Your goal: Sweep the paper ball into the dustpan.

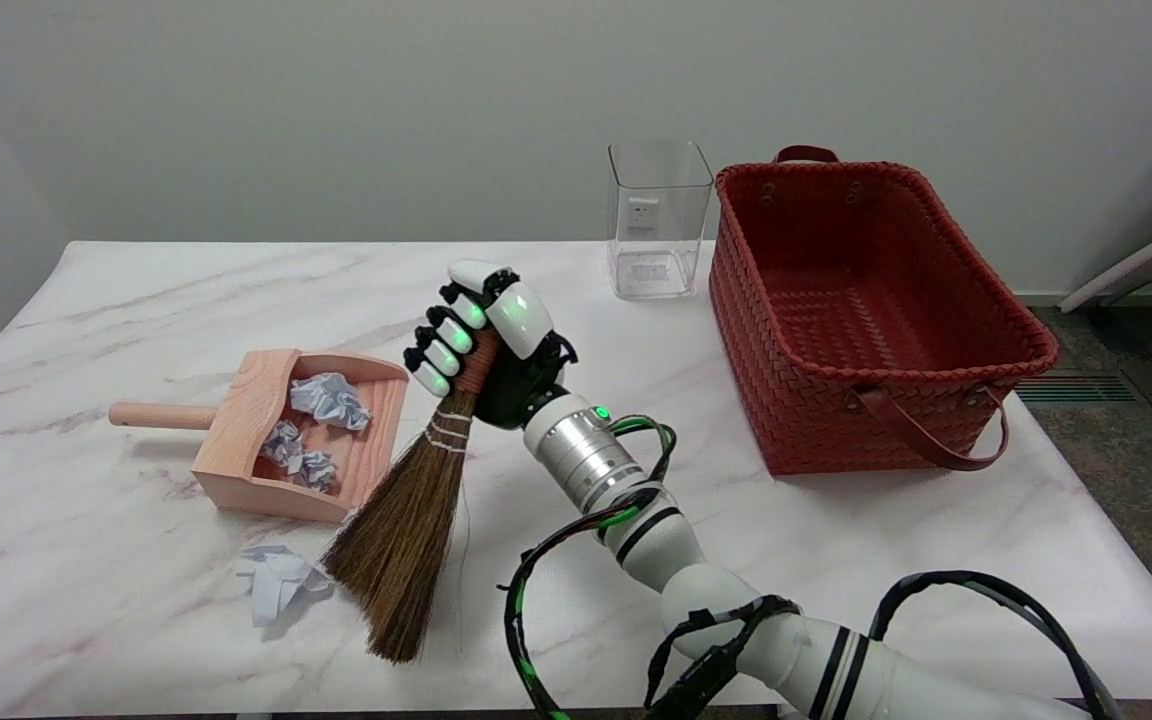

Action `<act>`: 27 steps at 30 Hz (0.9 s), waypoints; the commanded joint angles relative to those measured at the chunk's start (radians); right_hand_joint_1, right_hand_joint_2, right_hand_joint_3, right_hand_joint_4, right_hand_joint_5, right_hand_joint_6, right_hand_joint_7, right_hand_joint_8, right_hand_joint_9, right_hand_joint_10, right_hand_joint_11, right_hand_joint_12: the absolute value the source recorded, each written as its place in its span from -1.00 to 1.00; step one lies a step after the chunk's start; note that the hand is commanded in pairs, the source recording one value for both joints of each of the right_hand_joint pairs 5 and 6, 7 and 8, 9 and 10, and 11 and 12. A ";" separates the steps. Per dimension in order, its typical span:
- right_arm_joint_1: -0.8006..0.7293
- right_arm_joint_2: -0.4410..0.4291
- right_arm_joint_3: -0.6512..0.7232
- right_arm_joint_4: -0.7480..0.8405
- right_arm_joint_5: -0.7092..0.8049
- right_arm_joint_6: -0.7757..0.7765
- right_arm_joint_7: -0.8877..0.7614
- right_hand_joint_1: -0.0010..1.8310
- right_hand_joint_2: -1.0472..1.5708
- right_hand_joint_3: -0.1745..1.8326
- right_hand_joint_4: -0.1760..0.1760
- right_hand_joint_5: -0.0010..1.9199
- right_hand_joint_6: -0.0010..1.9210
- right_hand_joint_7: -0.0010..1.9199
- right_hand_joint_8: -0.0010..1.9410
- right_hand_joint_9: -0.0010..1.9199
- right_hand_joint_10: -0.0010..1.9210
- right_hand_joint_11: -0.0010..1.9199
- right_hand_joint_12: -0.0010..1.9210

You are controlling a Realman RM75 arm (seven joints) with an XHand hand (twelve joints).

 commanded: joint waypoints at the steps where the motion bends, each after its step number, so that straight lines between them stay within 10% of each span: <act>1: -0.039 0.099 0.036 0.060 -0.017 0.104 0.001 -0.23 0.95 0.16 0.00 1.00 1.00 1.00 0.98 1.00 1.00 0.93 0.93; 27: -0.022 0.199 0.208 0.079 -0.016 0.128 -0.048 -0.22 1.00 0.19 0.00 1.00 1.00 1.00 0.98 1.00 1.00 0.91 0.91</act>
